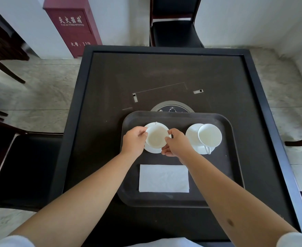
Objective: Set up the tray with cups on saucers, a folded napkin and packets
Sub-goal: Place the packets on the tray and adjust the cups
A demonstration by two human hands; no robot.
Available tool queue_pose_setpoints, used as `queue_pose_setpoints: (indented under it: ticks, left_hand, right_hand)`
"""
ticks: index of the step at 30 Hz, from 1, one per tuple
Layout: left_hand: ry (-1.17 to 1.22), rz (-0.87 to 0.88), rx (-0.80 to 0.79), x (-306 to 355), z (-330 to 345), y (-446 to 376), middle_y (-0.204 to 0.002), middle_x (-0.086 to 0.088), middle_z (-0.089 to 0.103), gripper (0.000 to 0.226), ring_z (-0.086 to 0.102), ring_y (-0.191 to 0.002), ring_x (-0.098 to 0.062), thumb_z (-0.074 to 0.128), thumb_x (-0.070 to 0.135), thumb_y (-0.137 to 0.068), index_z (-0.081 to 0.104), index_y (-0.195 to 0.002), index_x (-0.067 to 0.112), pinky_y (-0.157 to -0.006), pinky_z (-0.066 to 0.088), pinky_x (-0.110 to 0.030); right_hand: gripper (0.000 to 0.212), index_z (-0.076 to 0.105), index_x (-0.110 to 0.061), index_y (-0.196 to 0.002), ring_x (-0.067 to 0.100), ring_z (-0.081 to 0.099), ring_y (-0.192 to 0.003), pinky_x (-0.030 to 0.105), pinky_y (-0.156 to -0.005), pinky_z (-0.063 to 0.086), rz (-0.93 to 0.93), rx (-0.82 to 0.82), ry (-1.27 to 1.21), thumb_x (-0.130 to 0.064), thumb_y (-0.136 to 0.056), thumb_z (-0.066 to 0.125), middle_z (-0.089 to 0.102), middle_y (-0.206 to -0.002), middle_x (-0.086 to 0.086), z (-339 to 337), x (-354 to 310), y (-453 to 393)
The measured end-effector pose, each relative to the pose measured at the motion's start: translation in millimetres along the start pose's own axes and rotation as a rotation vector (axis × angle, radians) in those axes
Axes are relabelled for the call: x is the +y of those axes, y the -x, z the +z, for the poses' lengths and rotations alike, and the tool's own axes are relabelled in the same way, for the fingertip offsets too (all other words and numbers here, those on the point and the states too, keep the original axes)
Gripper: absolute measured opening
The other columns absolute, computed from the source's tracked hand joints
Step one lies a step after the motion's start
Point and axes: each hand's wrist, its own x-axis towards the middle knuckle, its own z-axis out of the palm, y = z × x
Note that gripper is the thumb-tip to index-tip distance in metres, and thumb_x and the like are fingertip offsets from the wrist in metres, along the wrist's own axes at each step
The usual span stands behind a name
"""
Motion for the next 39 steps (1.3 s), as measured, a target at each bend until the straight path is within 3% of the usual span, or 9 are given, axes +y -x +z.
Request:
queue_pose_setpoints:
  ticks: [6,12,16,19,24,27,29,32,39]
  left_hand:
    - [-0.023,0.058,-0.053,-4,-2,8,-0.119,0.002,0.068,0.031,0.062,-0.106,-0.018,0.058,0.015,-0.095,0.062,-0.125,0.018,-0.087,0.056,-0.043]
    - [-0.016,0.091,-0.090,-2,-1,11,-0.128,0.002,0.064,0.036,0.057,-0.116,-0.018,0.053,0.018,-0.099,0.058,-0.134,0.020,-0.095,0.052,-0.041]
    - [-0.071,0.069,-0.096,1,-2,13,-0.140,0.001,0.055,0.045,0.050,-0.127,-0.021,0.053,0.024,-0.099,0.047,-0.143,0.021,-0.105,0.043,-0.034]
    - [-0.135,0.087,-0.137,4,-4,19,-0.154,0.002,0.035,0.062,0.035,-0.139,-0.021,0.054,0.034,-0.097,0.027,-0.152,0.025,-0.111,0.031,-0.039]
    - [-0.651,0.323,-0.064,5,-7,46,-0.163,-0.003,0.008,0.075,0.014,-0.147,-0.028,0.047,0.061,-0.090,0.011,-0.150,0.035,-0.108,0.034,-0.047]
    - [-0.878,0.456,-0.049,5,-6,63,-0.163,-0.006,0.004,0.080,0.009,-0.147,-0.033,0.038,0.071,-0.085,0.005,-0.149,0.036,-0.113,0.025,-0.050]
    - [-0.937,0.452,-0.060,7,-4,74,-0.163,-0.004,-0.001,0.082,0.004,-0.148,-0.033,0.033,0.075,-0.083,0.004,-0.150,0.036,-0.115,0.017,-0.052]
    - [-0.974,0.441,-0.059,10,1,92,-0.163,-0.002,-0.004,0.082,0.001,-0.148,-0.032,0.031,0.076,-0.083,0.003,-0.150,0.038,-0.116,0.013,-0.053]
    - [-0.974,0.398,-0.071,22,21,126,-0.163,-0.003,-0.007,0.082,-0.005,-0.148,-0.031,0.027,0.076,-0.084,0.001,-0.151,0.038,-0.116,0.012,-0.053]
  right_hand:
    - [0.020,0.052,-0.024,-0.111,0.024,0.073,-0.064,0.034,-0.062,0.062,0.000,0.000,-0.037,-0.013,-0.095,0.044,0.073,-0.073,0.010,-2,7,-2]
    - [0.021,0.050,-0.023,-0.115,0.023,0.073,-0.062,0.027,-0.053,0.057,0.013,-0.016,-0.052,-0.014,-0.096,0.044,0.073,-0.074,0.011,-3,6,0]
    - [0.024,0.053,-0.026,-0.120,0.022,0.073,-0.065,0.029,-0.058,0.059,0.016,0.002,-0.051,-0.029,-0.097,0.048,0.073,-0.084,0.009,-5,9,0]
    - [0.044,0.051,-0.026,-0.132,0.023,0.069,-0.080,0.038,-0.073,0.059,-0.029,0.062,0.039,-0.046,-0.094,0.048,0.069,-0.101,0.005,-10,17,3]
    - [0.069,0.026,-0.031,-0.145,0.025,0.057,-0.115,0.039,-0.078,0.049,-0.362,0.188,0.656,-0.059,-0.088,0.052,0.058,-0.132,-0.001,-19,38,27]
    - [0.089,0.004,-0.034,-0.151,0.028,0.015,-0.148,0.052,-0.106,0.036,-0.421,0.126,0.927,-0.070,-0.084,0.051,0.014,-0.162,0.002,-24,53,42]
    - [0.096,-0.003,-0.034,-0.151,0.028,-0.003,-0.149,0.053,-0.113,0.024,-0.442,0.149,1.016,-0.078,-0.080,0.044,-0.003,-0.164,0.001,-28,62,53]
    - [0.098,-0.004,-0.034,-0.151,0.030,-0.008,-0.149,0.054,-0.115,0.014,-0.483,0.201,1.077,-0.084,-0.078,0.037,-0.007,-0.164,0.001,-35,73,67]
    - [0.096,-0.006,-0.034,-0.151,0.032,-0.007,-0.149,0.055,-0.115,0.017,-0.469,0.197,1.137,-0.082,-0.079,0.036,-0.010,-0.164,0.002,-63,93,90]
